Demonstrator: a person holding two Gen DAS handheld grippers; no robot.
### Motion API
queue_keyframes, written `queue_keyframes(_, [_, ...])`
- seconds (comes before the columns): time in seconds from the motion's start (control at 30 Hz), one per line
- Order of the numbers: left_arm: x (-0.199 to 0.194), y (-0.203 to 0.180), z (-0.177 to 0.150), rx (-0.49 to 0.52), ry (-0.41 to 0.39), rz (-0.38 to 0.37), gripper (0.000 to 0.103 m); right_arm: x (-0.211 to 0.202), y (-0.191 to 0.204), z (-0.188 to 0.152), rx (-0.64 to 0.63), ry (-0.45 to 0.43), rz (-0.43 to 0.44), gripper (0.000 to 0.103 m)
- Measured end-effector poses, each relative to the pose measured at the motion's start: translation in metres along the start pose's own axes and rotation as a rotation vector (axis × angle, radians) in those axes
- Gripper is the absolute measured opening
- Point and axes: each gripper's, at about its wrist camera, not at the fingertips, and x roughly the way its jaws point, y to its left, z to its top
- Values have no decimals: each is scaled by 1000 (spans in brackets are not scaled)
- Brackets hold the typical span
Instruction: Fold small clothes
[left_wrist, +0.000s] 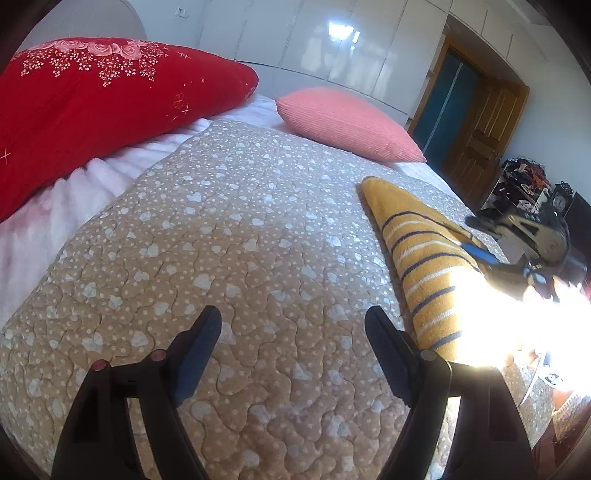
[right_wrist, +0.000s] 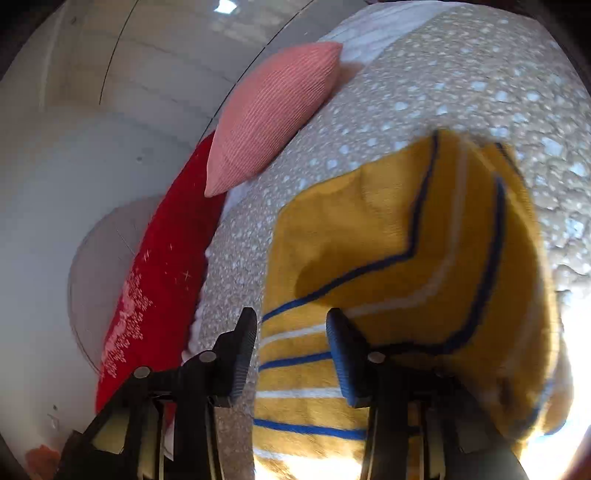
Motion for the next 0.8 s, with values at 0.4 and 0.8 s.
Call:
queue_keyframes(0.4, [-36,-29,-26,42,-35,93,80,-154,3,-66,-247,-124,-147,46])
queue_keyframes(0.8, [-218,-79,-44,185,-470,295,103,-133,-71,-115,-11,-40,-5,48])
